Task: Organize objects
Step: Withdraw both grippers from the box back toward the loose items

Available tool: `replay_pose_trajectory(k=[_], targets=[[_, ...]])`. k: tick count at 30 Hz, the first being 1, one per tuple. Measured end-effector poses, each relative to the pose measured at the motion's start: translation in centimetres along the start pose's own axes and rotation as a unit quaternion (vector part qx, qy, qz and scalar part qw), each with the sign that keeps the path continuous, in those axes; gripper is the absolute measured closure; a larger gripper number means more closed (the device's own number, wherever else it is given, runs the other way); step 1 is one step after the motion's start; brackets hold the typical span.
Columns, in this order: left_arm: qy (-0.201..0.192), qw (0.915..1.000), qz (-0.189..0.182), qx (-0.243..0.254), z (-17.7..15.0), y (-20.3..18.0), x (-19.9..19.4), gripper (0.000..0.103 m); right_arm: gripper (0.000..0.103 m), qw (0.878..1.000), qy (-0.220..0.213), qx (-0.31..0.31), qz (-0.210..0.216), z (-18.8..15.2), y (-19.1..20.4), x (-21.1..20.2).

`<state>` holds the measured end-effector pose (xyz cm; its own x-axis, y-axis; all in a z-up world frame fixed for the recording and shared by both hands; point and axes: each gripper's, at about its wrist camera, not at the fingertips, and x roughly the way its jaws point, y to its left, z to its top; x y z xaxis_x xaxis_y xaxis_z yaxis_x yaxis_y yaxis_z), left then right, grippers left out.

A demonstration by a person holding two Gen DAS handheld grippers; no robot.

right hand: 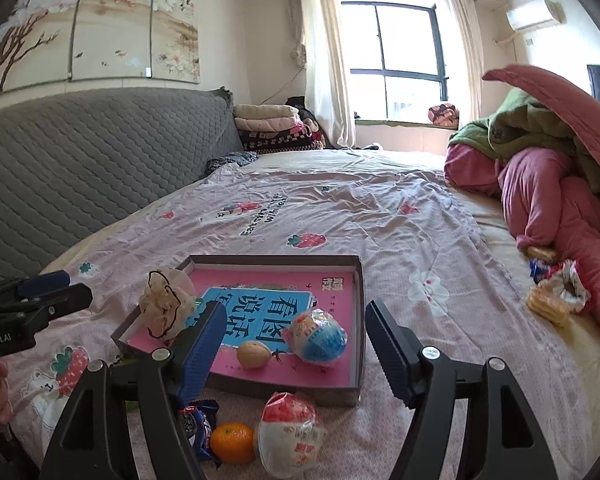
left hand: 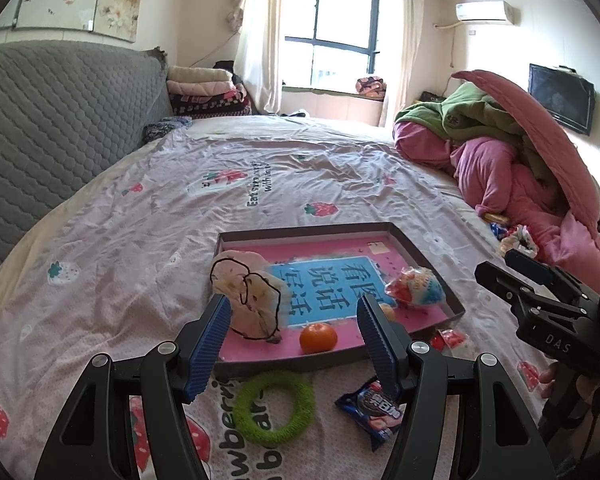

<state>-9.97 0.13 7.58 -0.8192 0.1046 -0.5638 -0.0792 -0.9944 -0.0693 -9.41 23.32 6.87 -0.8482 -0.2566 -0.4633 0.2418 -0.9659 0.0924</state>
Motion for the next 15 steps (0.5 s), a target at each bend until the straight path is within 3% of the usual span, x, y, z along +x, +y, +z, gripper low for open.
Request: replay_pose_trajectory(k=[7, 15], targets=[[0.01, 0.9999, -0.001, 0.007, -0.9, -0.8, -0.1, 0.036, 0.032, 1.0, 0.002, -0.013, -0.019, -0.7, 0.0, -0.1], [0.02, 0.9998, -0.001, 0.01, -1.6, -1.3, 0.2, 0.036, 0.032, 1.0, 0.007, -0.013, -0.009, -1.0, 0.1, -0.2]])
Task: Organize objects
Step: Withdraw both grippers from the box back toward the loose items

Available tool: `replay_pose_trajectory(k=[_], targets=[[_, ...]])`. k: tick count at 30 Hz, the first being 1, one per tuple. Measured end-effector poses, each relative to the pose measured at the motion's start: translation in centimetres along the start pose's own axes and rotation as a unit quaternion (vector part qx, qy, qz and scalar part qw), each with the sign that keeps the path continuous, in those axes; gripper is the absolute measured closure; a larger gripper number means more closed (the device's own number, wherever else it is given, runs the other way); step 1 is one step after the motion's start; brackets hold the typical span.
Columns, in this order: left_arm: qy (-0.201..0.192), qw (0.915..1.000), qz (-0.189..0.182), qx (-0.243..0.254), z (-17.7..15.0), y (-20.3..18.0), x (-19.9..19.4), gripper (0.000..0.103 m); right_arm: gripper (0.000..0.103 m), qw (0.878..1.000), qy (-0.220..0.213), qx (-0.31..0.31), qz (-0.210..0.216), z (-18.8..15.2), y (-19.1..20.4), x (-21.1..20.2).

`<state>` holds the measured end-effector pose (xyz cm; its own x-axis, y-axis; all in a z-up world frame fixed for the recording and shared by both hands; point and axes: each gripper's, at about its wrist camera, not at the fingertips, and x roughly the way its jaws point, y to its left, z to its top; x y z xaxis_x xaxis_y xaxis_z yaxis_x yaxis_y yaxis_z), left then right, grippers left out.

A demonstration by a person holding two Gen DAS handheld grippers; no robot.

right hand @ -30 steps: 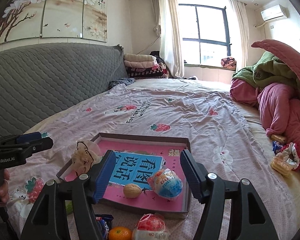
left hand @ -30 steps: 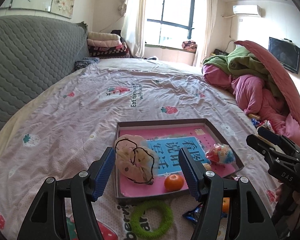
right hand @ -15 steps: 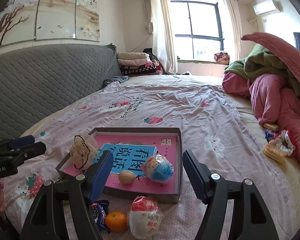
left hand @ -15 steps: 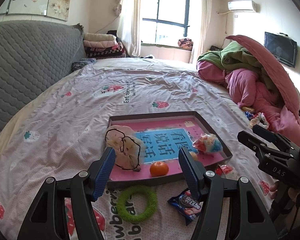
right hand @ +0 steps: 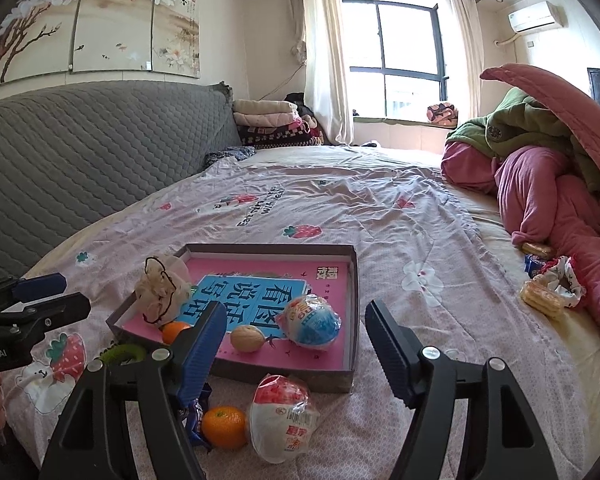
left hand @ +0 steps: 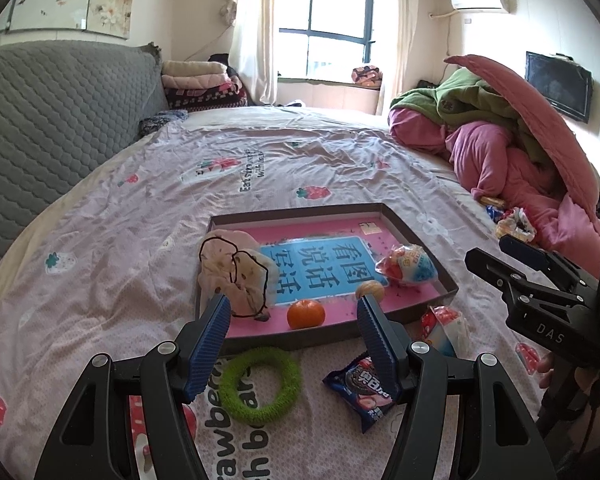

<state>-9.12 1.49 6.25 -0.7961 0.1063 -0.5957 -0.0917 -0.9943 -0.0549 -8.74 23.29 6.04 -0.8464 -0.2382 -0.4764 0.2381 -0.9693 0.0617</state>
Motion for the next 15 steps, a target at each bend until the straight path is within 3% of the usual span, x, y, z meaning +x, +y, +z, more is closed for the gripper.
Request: replay_pose_trajectory(k=[15], targets=[[0.018, 0.9998, 0.004, 0.001, -1.03, -0.82, -0.03, 0.036, 0.032, 1.0, 0.007, 0.001, 0.0, -0.87, 0.06, -0.91]])
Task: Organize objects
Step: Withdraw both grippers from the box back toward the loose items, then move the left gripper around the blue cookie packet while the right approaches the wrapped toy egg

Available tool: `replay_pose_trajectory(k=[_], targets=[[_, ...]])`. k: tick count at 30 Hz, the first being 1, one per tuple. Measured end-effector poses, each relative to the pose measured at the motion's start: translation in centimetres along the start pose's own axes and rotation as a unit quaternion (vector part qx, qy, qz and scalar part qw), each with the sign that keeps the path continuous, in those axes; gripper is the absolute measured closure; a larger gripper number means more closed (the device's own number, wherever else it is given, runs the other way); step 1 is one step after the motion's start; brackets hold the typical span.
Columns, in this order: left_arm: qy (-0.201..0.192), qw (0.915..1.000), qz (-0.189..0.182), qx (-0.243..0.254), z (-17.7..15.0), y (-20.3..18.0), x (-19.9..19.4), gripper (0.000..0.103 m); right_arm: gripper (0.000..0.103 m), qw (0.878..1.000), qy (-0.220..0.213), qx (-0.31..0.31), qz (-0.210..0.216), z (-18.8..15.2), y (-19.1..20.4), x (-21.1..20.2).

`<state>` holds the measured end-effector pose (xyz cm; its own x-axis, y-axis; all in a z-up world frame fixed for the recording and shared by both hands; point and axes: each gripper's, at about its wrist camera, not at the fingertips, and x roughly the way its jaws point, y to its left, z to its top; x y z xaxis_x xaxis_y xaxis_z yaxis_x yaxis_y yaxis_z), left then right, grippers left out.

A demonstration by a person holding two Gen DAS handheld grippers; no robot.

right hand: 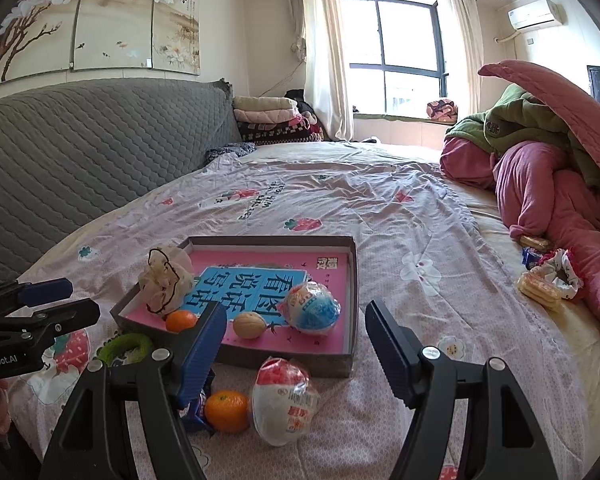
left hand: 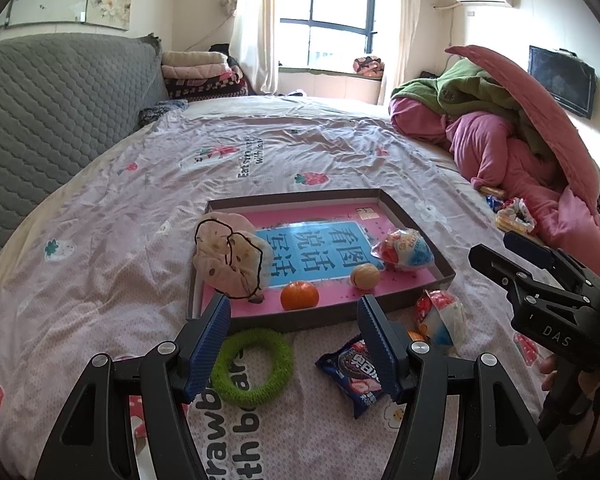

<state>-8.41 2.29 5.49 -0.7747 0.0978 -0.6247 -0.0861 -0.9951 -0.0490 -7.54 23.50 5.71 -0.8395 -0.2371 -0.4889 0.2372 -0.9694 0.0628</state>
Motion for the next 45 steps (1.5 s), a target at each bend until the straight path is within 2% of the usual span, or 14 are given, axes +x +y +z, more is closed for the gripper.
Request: replay_pose_trajectory(k=[27, 38, 45], targets=[[0.04, 0.9989, -0.016, 0.02, -3.5, -2.1, 0.3, 0.035, 0.03, 0.999, 0.026, -0.022, -0.002, -2.8, 0.7, -2.0], [0.07, 0.9962, -0.036, 0.036, -6.0, -3.2, 1.4, 0.035, 0.03, 0.999, 0.037, -0.013, -0.004, -3.6, 0.2, -2.2], [0.072, 0.994, -0.063, 0.052, -7.2, -3.6, 2.3, 0.035, 0.03, 0.999, 0.04, -0.003, 0.0, -3.8, -0.3, -2.3]])
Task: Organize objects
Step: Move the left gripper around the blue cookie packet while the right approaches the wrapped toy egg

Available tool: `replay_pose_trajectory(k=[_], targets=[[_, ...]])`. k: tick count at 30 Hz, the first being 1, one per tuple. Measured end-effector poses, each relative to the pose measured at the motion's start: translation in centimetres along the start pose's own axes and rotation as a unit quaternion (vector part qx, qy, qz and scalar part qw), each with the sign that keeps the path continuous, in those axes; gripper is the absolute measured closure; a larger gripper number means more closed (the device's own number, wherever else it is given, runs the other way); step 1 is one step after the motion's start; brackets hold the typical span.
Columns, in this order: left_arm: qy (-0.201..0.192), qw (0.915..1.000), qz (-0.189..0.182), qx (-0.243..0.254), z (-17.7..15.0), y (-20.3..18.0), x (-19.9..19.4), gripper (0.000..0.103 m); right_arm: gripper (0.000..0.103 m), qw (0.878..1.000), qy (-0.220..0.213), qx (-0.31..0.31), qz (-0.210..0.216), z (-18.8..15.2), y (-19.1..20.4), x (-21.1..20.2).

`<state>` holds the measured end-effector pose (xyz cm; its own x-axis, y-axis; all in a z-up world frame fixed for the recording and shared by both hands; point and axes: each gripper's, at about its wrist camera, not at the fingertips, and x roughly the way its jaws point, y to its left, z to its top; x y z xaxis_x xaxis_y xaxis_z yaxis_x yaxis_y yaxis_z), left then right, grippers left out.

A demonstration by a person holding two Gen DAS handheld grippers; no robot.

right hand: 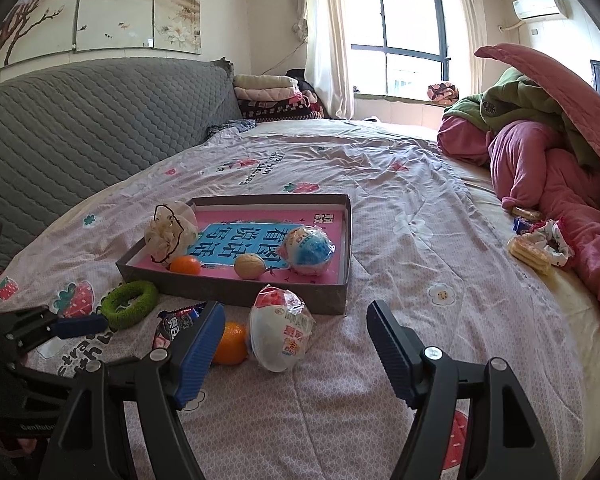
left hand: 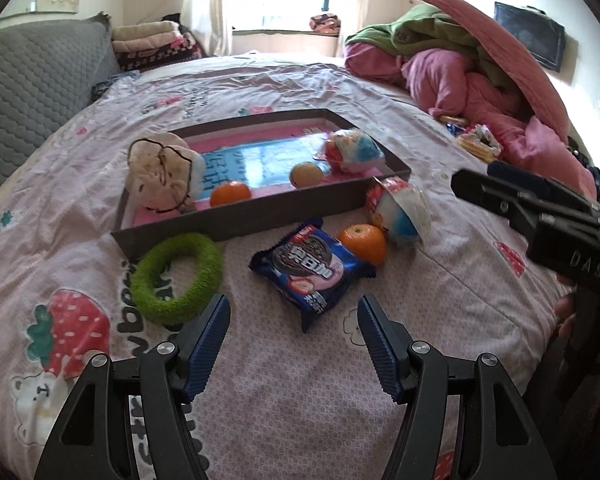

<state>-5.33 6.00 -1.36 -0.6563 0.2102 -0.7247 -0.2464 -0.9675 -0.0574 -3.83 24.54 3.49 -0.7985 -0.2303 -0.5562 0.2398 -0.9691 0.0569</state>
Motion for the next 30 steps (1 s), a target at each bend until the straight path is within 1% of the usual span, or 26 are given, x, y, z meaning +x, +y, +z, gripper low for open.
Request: replay_pose_trajectory(k=[6, 12, 17, 21, 25, 30], targets=[[0.002, 0.9998, -0.015, 0.012, -0.7, 0.3, 1.5, 0.035, 0.03, 1.0, 0.007, 0.016, 0.008, -0.3, -0.6, 0.4], [-0.004, 0.9995, -0.014, 0.029, -0.7, 0.4, 2.2, 0.035, 0.03, 1.0, 0.018, 0.012, 0.009, -0.5, -0.5, 1.1], [-0.006, 0.9986, -0.021, 0.048, -0.4, 0.4, 2.9, 0.035, 0.03, 0.999, 0.042, 0.006, 0.017, -0.9, -0.2, 2.3], [-0.006, 0.9979, -0.027, 0.059, -0.1, 0.2, 3.5, 0.035, 0.03, 0.998, 0.062, 0.001, 0.013, -1.3, 0.1, 3.4], [-0.004, 0.9967, -0.02, 0.078, 0.3, 0.0, 4.3, 0.035, 0.03, 0.997, 0.076, 0.001, 0.011, -1.6, 0.1, 4.3], [0.006, 0.9949, -0.04, 0.092, 0.8, 0.1, 5.3, 0.034, 0.03, 0.996, 0.084, 0.008, 0.012, -1.6, 0.0, 5.2]])
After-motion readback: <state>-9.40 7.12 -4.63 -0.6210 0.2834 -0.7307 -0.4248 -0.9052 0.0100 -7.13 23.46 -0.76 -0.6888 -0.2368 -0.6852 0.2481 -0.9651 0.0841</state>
